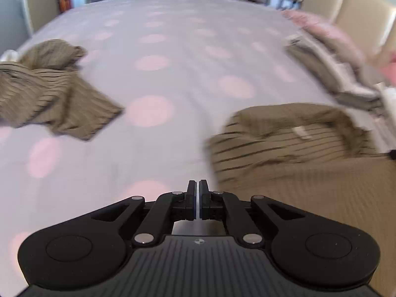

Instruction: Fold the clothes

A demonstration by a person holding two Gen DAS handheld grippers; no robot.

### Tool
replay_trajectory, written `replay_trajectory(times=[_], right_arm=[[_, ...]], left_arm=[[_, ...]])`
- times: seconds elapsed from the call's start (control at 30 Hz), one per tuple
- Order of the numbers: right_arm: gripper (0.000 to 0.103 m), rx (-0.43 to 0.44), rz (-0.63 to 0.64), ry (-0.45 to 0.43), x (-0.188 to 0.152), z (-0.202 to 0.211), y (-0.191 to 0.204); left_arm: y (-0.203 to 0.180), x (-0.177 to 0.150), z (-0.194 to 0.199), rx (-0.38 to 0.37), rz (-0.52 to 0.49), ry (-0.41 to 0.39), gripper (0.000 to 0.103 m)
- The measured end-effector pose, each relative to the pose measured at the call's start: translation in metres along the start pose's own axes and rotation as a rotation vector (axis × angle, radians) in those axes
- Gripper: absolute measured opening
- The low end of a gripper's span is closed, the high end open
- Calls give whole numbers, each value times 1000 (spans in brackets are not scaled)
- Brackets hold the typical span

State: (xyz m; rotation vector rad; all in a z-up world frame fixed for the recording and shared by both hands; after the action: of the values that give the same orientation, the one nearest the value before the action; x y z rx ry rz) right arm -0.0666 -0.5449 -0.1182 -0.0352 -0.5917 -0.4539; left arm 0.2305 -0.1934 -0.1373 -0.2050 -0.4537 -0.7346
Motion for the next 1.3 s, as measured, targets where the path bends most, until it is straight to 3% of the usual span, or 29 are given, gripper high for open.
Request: replay_trajectory(times=[0.07, 0.17, 0.27, 0.33, 0.4, 0.5, 0.6, 0.73, 0.77, 0.8, 0.9, 1.2, 1.3], right_arm=[[7, -8, -11, 3, 0, -2, -3], [14, -19, -28, 6, 1, -4, -9], [16, 47, -17, -25, 10, 0, 1], [16, 90, 5, -39, 15, -1, 12], [16, 126, 52, -38, 20, -7, 28], [17, 184, 135, -11, 24, -18, 55], [17, 150, 234, 9, 25, -31, 74], [20, 151, 248, 103, 18, -47, 75], [18, 148, 252, 117, 15, -48, 75], [5, 146, 256, 131, 13, -49, 75], [1, 142, 244, 109, 15, -43, 70], [1, 134, 181, -71, 51, -9, 63], [1, 129, 179, -66, 55, -16, 64]], left_arm=[[5, 0, 1, 49, 3, -11, 0], [0, 4, 9, 1, 2, -48, 0], [-20, 10, 16, -57, -49, -86, 3], [-34, 12, 17, -79, -84, -96, 12], [-47, 14, 13, -92, -111, -99, 14], [-64, 16, 6, -107, -142, -84, 15], [-76, 14, -2, -109, -173, -68, 15], [-82, 10, -14, -118, -187, -38, 15], [-82, 9, -16, -118, -193, -33, 15], [-83, 9, -17, -117, -200, -29, 15], [-83, 9, -21, -128, -197, -14, 1], [-73, 29, 0, -125, -124, -102, 0], [-74, 28, -7, -110, -139, -90, 0]])
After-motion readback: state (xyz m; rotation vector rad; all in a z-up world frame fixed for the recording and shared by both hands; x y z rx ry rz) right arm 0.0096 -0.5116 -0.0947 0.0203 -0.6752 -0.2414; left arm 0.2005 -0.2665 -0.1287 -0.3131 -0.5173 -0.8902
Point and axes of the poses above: each gripper's, at about its wrist camera, not at the fingertips, and z roughly against the way its jaws point, y to its left, x to its top, the point moved 7 cm from there along -z, roughly the way its jaws point, and after that the axes turned 6 degrees about y, right-handed, at the moved point
